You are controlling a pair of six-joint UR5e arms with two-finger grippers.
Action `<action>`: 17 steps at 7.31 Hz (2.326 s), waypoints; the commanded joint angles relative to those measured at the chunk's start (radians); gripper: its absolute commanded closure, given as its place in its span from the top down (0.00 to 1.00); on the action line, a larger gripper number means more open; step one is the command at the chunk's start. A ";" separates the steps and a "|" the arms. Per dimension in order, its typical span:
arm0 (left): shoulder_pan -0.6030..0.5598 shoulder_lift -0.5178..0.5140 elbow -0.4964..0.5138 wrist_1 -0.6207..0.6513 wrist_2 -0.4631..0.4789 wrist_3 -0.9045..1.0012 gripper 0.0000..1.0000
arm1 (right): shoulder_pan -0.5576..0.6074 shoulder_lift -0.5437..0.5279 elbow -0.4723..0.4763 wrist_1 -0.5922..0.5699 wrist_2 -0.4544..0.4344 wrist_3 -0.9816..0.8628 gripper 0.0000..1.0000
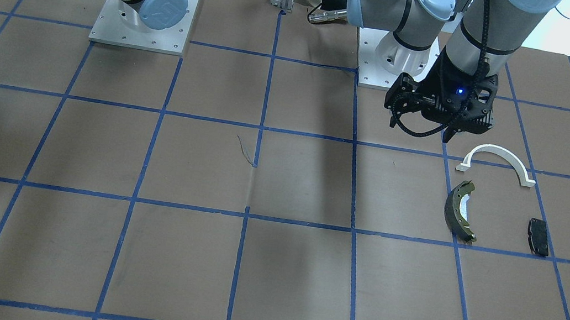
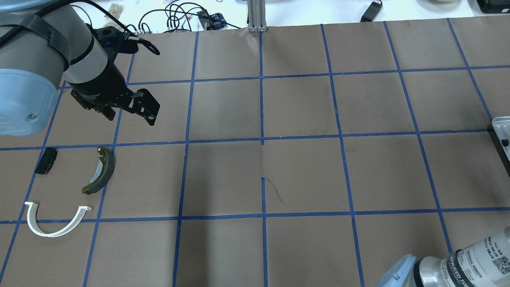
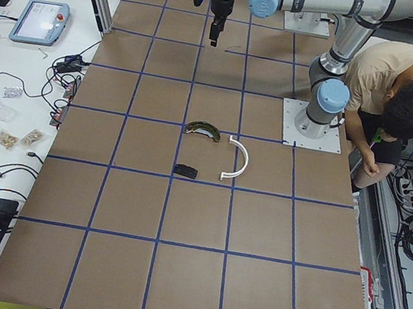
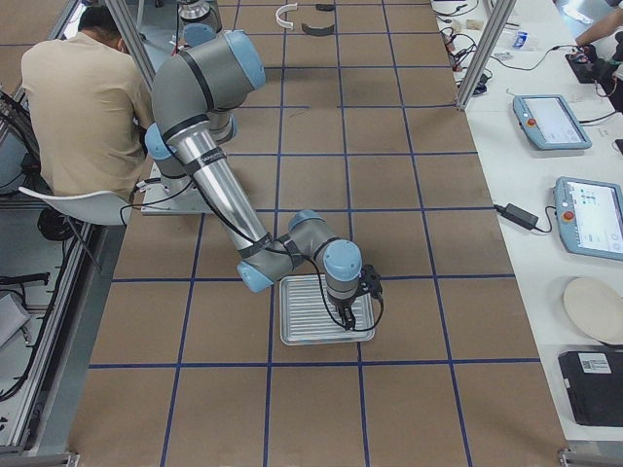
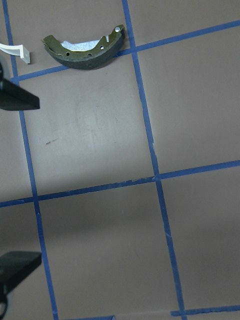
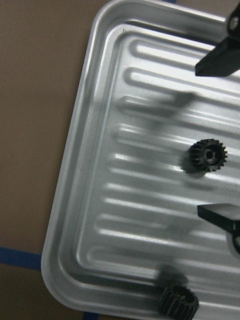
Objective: Place bearing gear from tray to pile
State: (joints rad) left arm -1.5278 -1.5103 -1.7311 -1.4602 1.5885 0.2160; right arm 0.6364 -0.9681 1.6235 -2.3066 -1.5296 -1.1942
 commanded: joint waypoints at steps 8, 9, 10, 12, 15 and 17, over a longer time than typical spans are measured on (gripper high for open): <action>0.000 -0.001 -0.001 0.006 -0.002 0.008 1.00 | 0.000 0.005 -0.004 0.036 -0.006 0.015 0.50; 0.001 -0.001 -0.001 0.006 -0.002 0.008 1.00 | 0.000 0.005 -0.004 0.035 -0.007 0.015 0.39; 0.001 -0.007 -0.001 0.008 -0.004 0.008 1.00 | 0.002 0.005 -0.005 0.033 -0.006 0.016 0.31; 0.001 0.001 -0.002 0.005 -0.001 0.010 1.00 | 0.006 0.000 -0.028 0.047 -0.009 0.039 0.18; 0.001 -0.005 -0.001 0.008 -0.004 0.010 1.00 | 0.110 -0.093 -0.027 0.081 -0.010 0.172 0.15; 0.000 0.001 -0.002 0.005 0.001 0.010 1.00 | 0.292 -0.129 -0.017 0.169 -0.018 0.398 0.15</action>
State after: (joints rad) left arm -1.5266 -1.5128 -1.7322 -1.4542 1.5874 0.2255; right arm 0.8117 -1.0750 1.6018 -2.1902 -1.5424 -0.9329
